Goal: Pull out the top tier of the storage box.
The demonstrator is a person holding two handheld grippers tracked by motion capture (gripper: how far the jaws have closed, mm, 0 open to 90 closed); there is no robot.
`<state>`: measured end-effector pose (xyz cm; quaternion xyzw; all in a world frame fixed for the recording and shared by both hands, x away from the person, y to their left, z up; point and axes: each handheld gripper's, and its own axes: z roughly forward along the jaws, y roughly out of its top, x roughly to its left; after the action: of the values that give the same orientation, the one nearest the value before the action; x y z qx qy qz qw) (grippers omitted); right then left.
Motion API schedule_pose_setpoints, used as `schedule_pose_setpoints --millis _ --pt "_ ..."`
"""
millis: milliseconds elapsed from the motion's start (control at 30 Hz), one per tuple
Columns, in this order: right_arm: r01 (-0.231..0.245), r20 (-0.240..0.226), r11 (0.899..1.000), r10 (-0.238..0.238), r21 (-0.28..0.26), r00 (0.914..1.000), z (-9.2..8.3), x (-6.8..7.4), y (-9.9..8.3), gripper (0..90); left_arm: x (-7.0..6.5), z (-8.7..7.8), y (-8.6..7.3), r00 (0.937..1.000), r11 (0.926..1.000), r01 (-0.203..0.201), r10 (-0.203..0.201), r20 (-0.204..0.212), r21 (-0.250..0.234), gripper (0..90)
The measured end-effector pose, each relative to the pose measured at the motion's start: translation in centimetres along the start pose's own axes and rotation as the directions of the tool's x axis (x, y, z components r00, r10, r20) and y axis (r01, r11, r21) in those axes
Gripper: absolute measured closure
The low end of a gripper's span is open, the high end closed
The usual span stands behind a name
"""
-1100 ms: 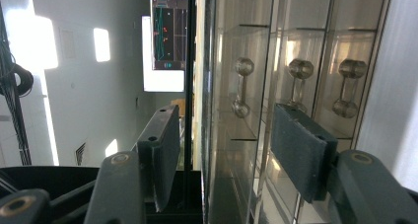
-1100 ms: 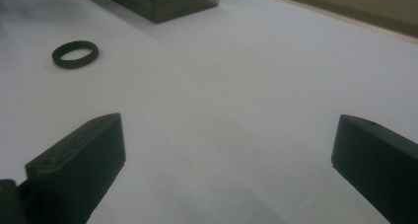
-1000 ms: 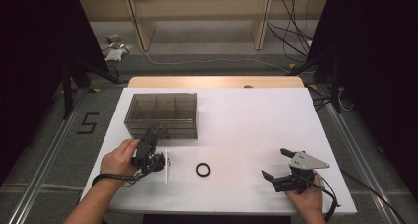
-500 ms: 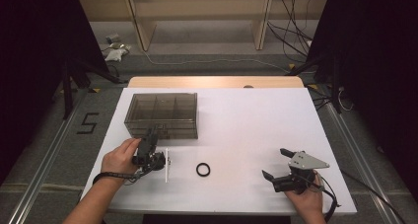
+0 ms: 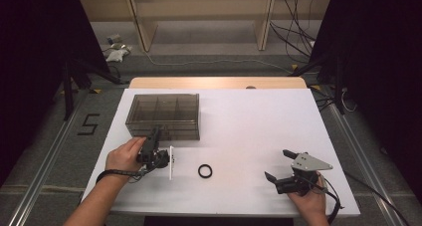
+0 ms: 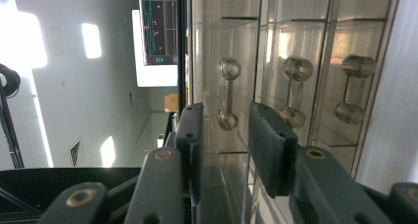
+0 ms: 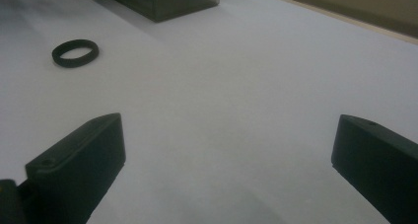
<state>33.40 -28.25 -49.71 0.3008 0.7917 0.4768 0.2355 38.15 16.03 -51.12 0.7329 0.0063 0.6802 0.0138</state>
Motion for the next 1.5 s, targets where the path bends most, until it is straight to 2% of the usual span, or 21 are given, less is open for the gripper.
schedule_pose_setpoints --millis 267,467,733,1000,1400,1500 --pt "0.002 0.002 1.000 -0.002 -0.002 1.0000 0.0 0.0 0.0 1.1 0.1 0.5 0.0 1.0000 0.9999 -0.002 0.002 0.009 0.014 79.4" --pt "0.003 0.002 1.000 -0.003 -0.002 1.0000 0.0 0.0 0.0 1.1 0.2 0.4 0.0 0.9999 0.9999 0.002 -0.002 0.014 0.017 80.3" --pt "0.002 0.002 1.000 -0.002 -0.001 1.0000 0.0 0.0 0.0 1.1 0.3 -0.5 -0.1 0.9996 0.9999 -0.011 0.011 0.026 0.009 80.2" --pt "-0.001 0.001 1.000 0.001 0.004 1.0000 0.0 0.0 0.0 1.1 0.7 -1.8 -0.3 0.9989 0.9999 0.006 -0.006 0.047 -0.011 80.2" --pt "-0.002 0.001 1.000 0.002 0.009 1.0000 0.1 0.0 0.0 1.1 0.9 -2.6 -0.6 0.9974 0.9996 0.001 0.001 0.072 -0.027 79.5" --pt "-0.002 0.003 1.000 0.002 0.009 1.0000 0.1 0.0 0.0 1.1 0.9 -2.7 -0.6 0.9960 0.9995 0.001 0.002 0.089 -0.033 73.2"
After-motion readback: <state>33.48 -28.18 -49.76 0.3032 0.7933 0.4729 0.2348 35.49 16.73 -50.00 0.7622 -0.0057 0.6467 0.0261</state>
